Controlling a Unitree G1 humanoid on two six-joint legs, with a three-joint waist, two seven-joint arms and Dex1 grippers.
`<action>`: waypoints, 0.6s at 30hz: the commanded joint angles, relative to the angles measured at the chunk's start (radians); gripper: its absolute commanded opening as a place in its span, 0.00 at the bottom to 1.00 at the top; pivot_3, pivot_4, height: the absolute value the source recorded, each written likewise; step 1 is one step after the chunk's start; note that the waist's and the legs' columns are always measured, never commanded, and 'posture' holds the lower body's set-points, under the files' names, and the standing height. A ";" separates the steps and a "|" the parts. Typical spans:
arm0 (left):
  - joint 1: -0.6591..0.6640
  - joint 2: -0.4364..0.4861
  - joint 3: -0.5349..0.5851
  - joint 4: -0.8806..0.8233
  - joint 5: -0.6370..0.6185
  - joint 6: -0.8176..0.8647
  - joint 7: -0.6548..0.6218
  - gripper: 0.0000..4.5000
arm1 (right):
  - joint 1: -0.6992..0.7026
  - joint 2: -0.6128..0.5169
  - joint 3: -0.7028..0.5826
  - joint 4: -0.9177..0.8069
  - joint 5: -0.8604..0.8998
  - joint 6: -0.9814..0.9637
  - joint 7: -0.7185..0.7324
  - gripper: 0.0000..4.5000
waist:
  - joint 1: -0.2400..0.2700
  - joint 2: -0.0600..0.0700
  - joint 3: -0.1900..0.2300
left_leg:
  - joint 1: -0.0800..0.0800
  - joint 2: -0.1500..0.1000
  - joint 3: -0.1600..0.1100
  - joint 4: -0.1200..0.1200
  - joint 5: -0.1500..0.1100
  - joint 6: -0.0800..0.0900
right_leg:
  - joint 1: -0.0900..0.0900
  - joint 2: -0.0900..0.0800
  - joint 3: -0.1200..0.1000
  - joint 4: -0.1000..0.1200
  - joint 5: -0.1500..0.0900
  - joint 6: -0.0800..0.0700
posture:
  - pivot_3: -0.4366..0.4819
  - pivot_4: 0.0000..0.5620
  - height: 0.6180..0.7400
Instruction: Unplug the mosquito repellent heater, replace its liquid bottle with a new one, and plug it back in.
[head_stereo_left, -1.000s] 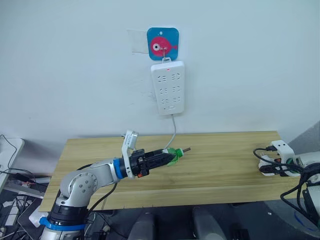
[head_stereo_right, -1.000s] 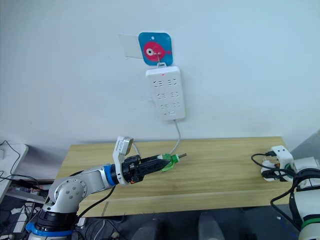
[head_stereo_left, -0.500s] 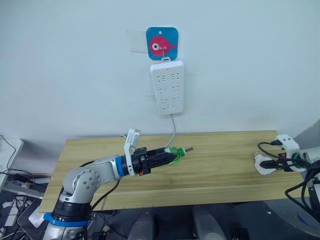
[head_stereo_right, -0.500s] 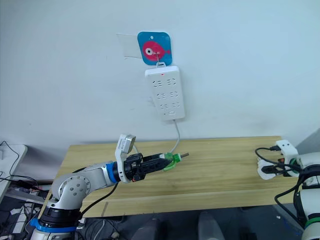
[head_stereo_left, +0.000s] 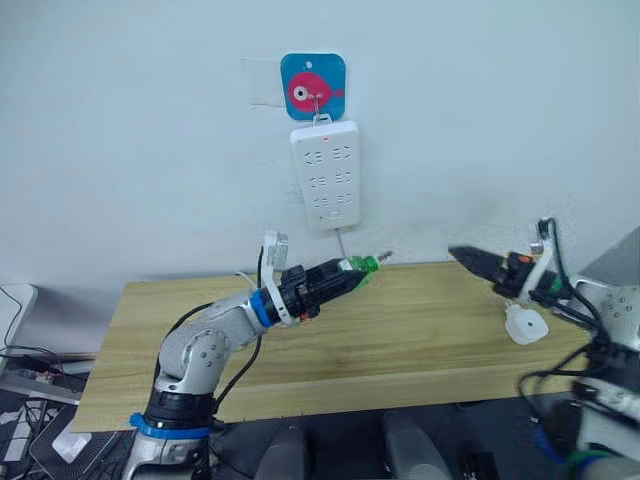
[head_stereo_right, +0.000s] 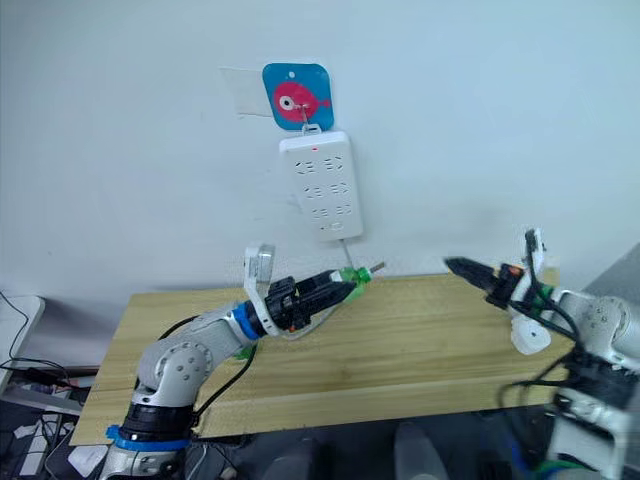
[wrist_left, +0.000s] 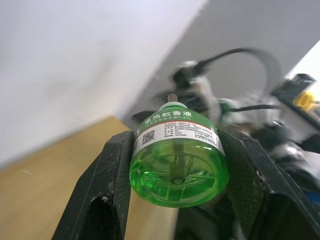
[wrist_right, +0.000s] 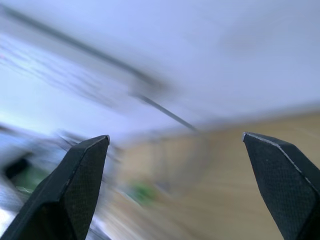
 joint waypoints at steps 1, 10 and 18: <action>-0.028 -0.025 -0.021 -0.007 0.069 -0.082 0.016 0.50 | -0.003 0.153 -0.140 -0.144 0.191 0.033 -0.218 0.99 | 0.002 0.000 0.000 | 0.000 0.000 0.000 0.000 0.000 0.000 | 0.000 0.000 0.000 -0.001 0.000 0.000 | 0.30 0.32 1.00; -0.067 -0.100 -0.067 0.027 0.163 -0.165 0.033 0.50 | 0.045 0.373 -0.124 -0.233 0.470 0.033 -0.574 0.99 | -0.010 0.000 0.000 | -0.005 -0.003 0.005 0.000 0.000 0.000 | -0.007 -0.006 0.002 0.001 0.000 0.001 | 0.30 0.32 1.00; -0.060 -0.152 -0.102 0.017 0.210 -0.210 0.065 0.50 | 0.098 0.365 0.025 -0.174 0.670 -0.058 -0.762 0.99 | -0.033 0.000 0.000 | -0.006 0.000 0.005 0.000 0.000 0.001 | -0.007 0.000 0.003 0.002 0.000 0.001 | 0.31 0.32 1.00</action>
